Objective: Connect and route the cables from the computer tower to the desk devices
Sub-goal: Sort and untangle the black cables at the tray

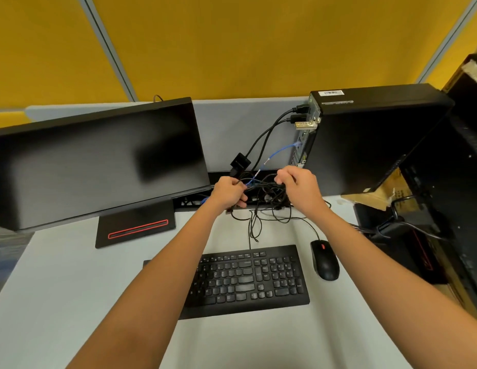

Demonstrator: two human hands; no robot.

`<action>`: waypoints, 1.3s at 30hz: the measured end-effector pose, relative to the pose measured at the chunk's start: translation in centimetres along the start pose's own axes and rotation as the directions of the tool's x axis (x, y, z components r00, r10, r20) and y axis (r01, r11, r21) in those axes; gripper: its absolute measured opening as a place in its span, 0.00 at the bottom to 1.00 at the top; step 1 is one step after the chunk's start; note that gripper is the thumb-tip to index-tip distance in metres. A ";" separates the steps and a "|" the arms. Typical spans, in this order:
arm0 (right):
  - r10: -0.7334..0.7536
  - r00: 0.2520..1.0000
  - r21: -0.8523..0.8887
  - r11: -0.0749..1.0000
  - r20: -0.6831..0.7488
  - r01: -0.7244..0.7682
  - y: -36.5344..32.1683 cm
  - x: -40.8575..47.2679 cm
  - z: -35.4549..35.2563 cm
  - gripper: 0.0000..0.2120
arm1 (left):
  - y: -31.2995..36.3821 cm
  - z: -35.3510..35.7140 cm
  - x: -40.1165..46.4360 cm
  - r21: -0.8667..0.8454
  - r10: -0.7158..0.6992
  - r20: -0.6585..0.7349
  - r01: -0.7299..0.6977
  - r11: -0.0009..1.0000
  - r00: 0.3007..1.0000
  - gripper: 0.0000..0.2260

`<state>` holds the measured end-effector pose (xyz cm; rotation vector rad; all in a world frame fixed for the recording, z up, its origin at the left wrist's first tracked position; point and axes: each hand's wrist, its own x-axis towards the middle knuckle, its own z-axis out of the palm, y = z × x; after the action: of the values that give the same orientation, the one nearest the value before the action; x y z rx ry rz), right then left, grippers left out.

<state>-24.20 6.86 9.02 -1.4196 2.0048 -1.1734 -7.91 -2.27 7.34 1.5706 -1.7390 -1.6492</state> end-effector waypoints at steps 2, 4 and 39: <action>0.062 0.998 -0.003 0.998 0.011 -0.062 0.2 -0.1 0.2 0.15 | 0.3 0.2 -0.4 -0.148 -0.082 0.077 0.093 0.985 0.994 0.09; 0.041 0.998 -0.097 0.995 0.051 -0.036 0.7 0.1 -0.1 0.15 | 0.4 -0.5 -0.8 -0.268 -0.117 0.156 0.156 0.951 0.981 0.09; -0.004 0.999 0.141 0.990 -0.055 0.012 -0.6 2.3 -0.2 0.13 | 1.0 3.1 -0.2 0.194 0.254 0.230 -0.300 0.934 0.940 0.02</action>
<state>-24.94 4.78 9.93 -1.3409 1.9115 -1.3422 -10.82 -0.68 7.33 1.1993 -2.2074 -1.5572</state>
